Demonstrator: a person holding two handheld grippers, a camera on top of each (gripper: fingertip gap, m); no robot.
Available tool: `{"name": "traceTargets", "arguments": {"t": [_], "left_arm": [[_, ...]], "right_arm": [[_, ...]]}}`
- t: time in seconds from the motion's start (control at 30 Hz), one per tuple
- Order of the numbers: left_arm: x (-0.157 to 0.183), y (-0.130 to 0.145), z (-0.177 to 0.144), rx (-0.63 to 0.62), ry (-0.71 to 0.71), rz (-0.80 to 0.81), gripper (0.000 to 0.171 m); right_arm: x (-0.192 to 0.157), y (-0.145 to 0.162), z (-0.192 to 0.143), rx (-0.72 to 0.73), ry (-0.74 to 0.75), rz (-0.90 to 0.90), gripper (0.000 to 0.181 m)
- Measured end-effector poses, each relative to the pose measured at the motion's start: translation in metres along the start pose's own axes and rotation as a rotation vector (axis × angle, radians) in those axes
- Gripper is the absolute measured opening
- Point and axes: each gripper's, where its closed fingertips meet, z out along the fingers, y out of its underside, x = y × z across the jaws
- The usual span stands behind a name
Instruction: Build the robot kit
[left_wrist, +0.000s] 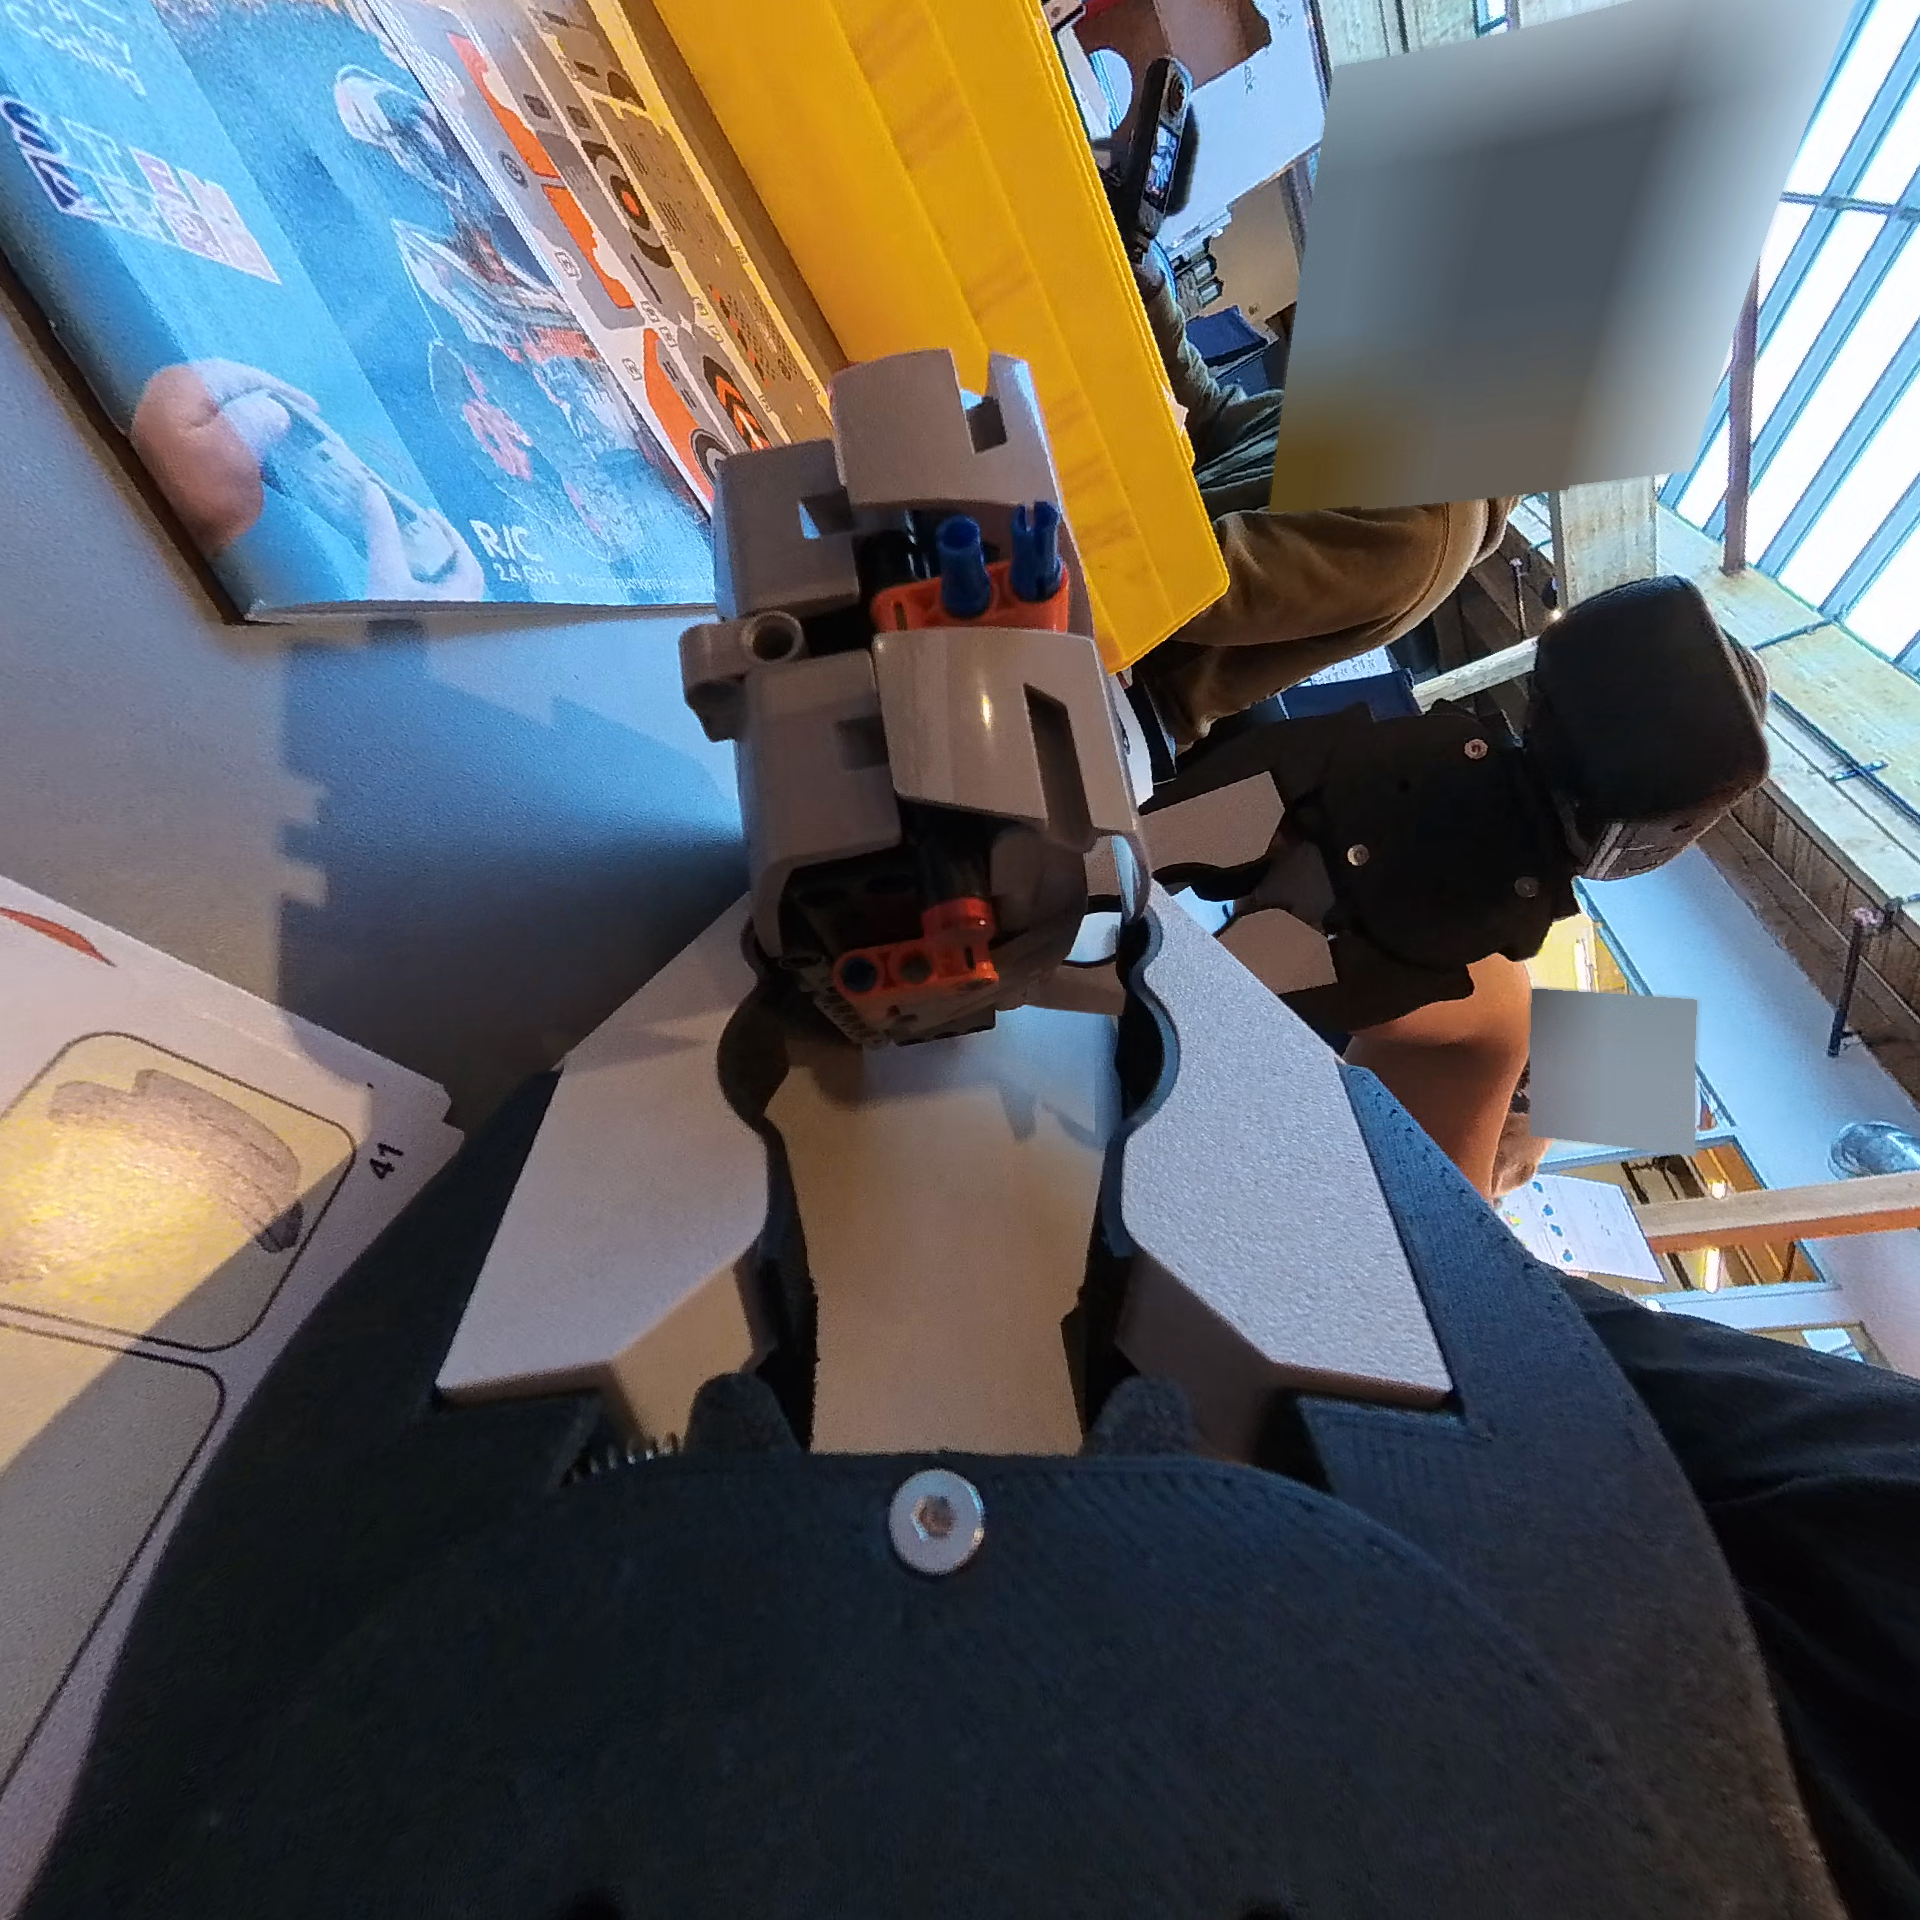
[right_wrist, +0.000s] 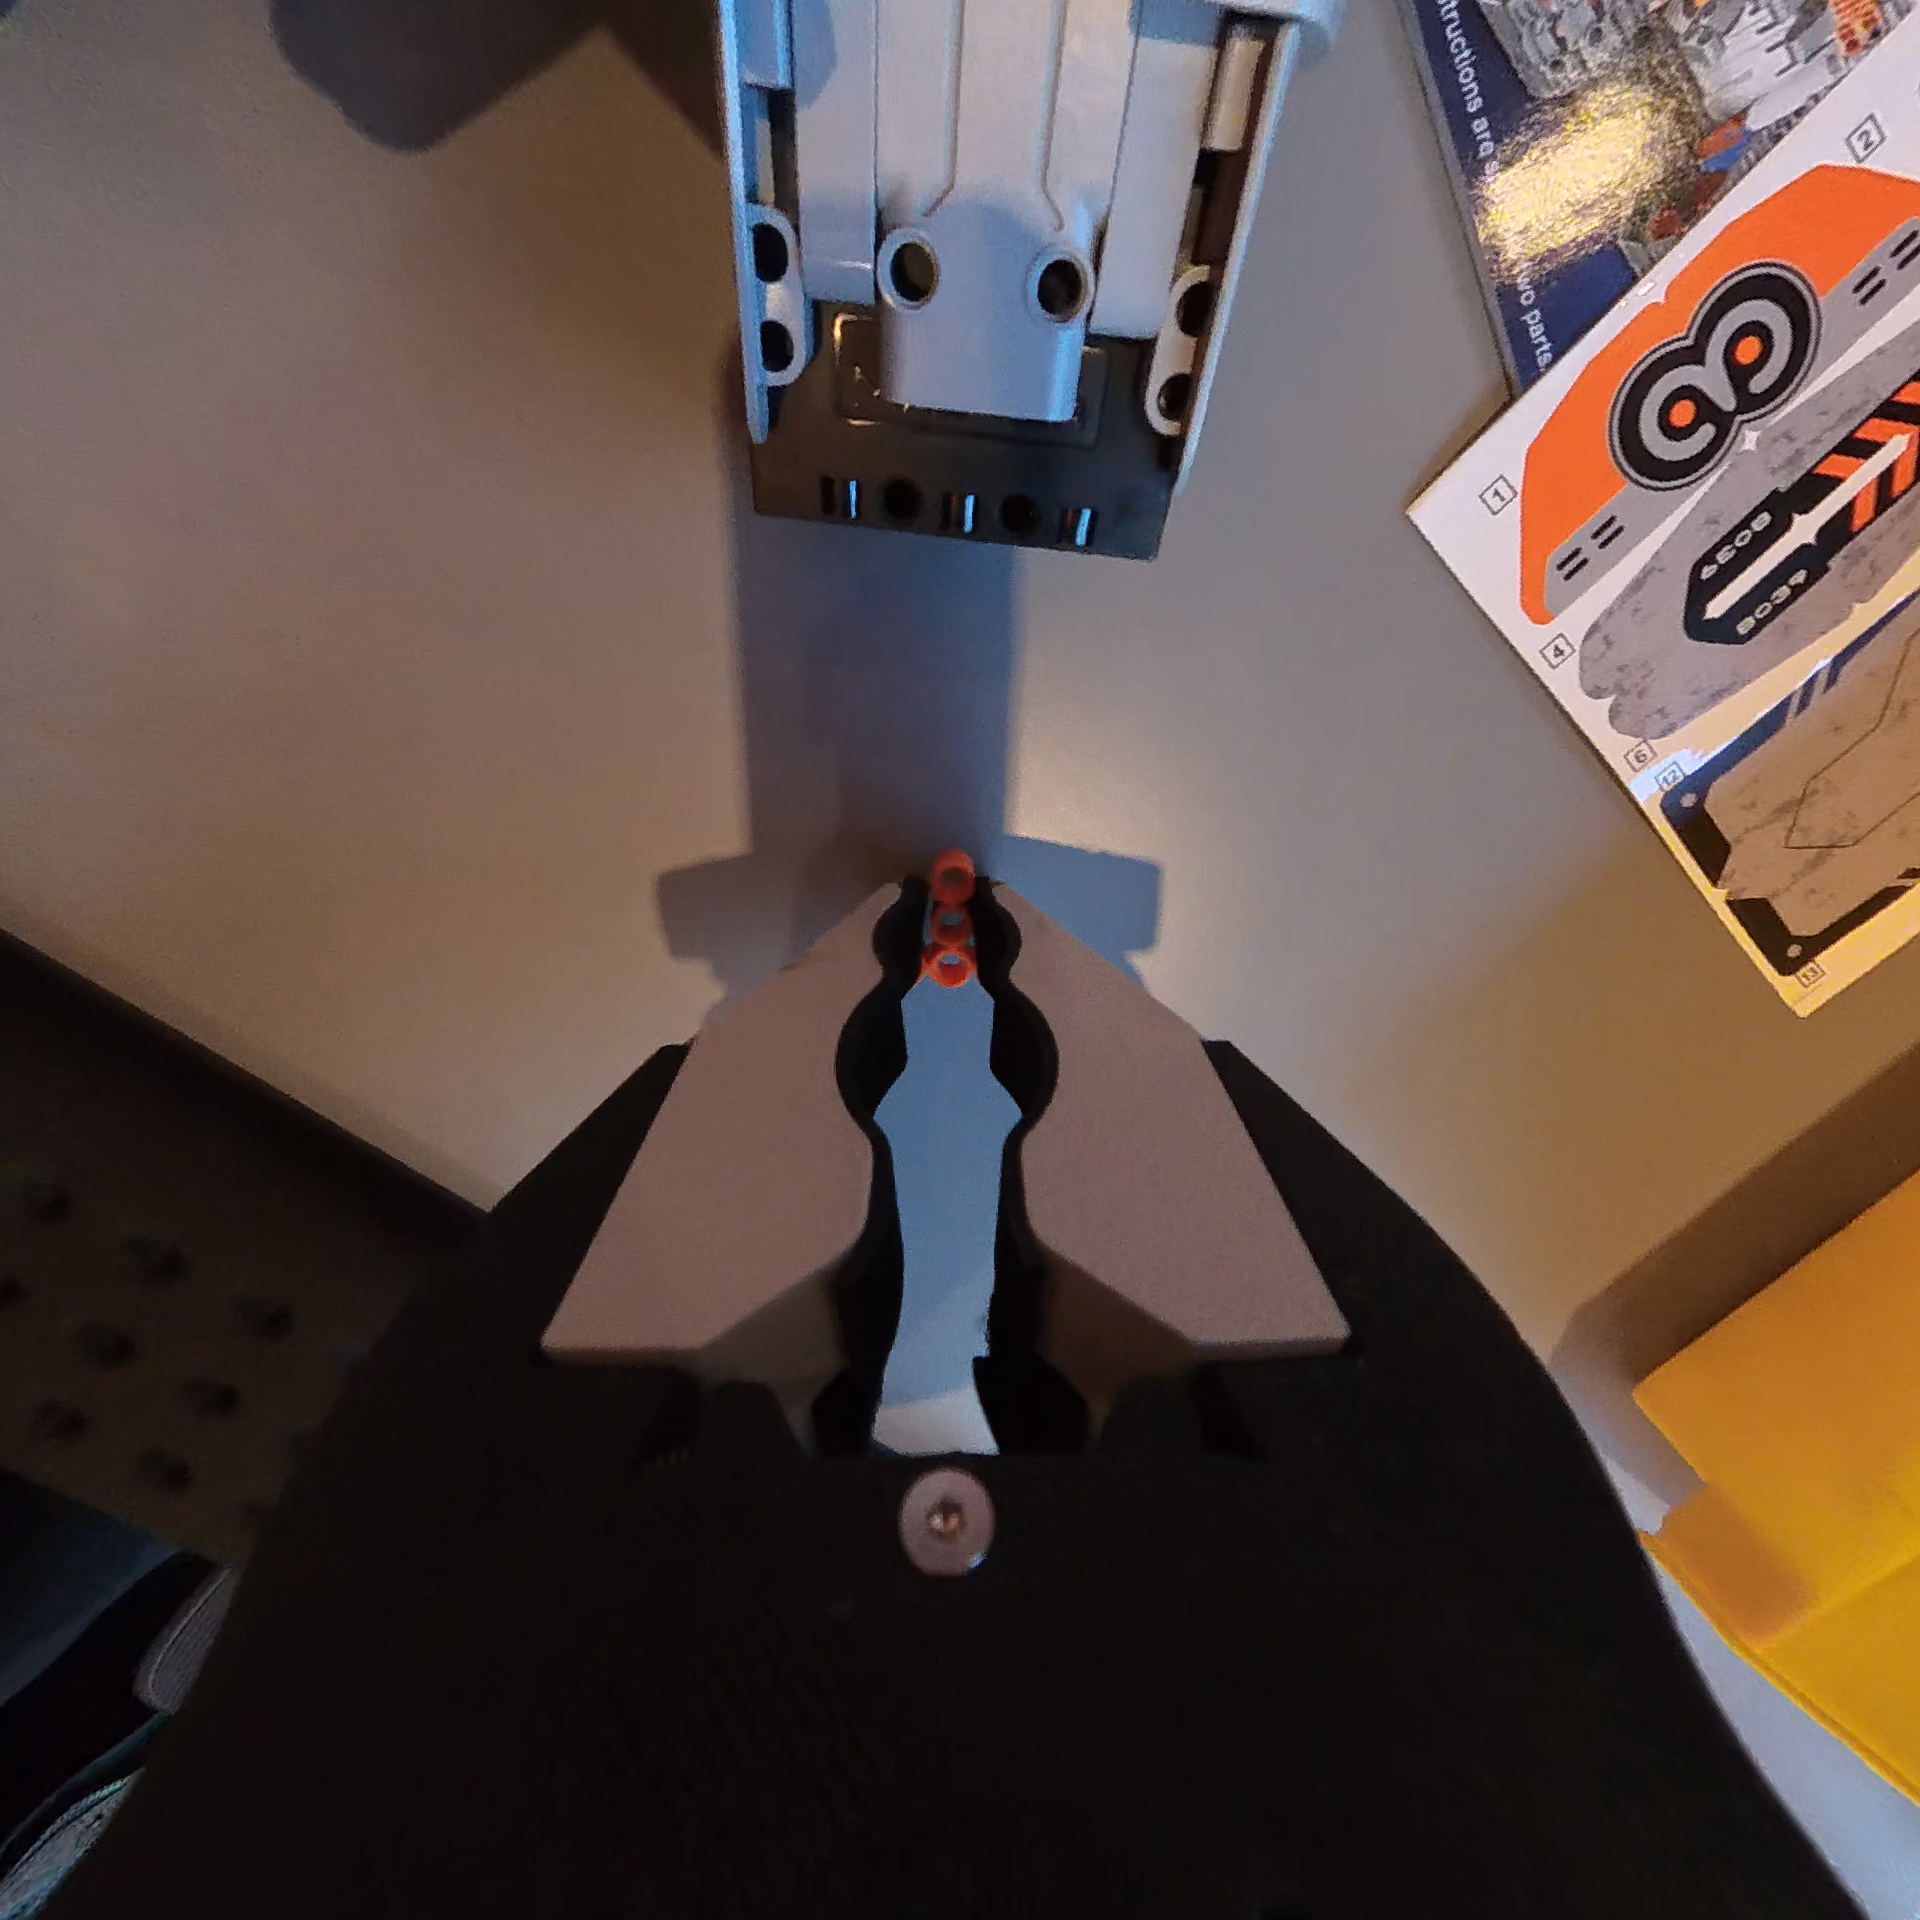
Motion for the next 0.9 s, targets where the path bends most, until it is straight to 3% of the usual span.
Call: {"name": "traceTargets", "arguments": {"t": [0.4,0.77,0.9], "left_arm": [[0.000,0.000,0.000,-0.002,0.000,0.001,0.060],[0.001,0.001,0.001,-0.010,-0.001,0.005,0.060],[0.001,0.001,0.001,-0.010,0.000,0.003,0.060]], "right_arm": [[-0.001,-0.004,-0.014,0.079,-0.081,0.049,0.013],[0.001,-0.001,-0.013,-0.201,-0.073,-0.067,0.013],[-0.001,0.000,-0.008,-0.241,-0.079,-0.086,0.012]]}}
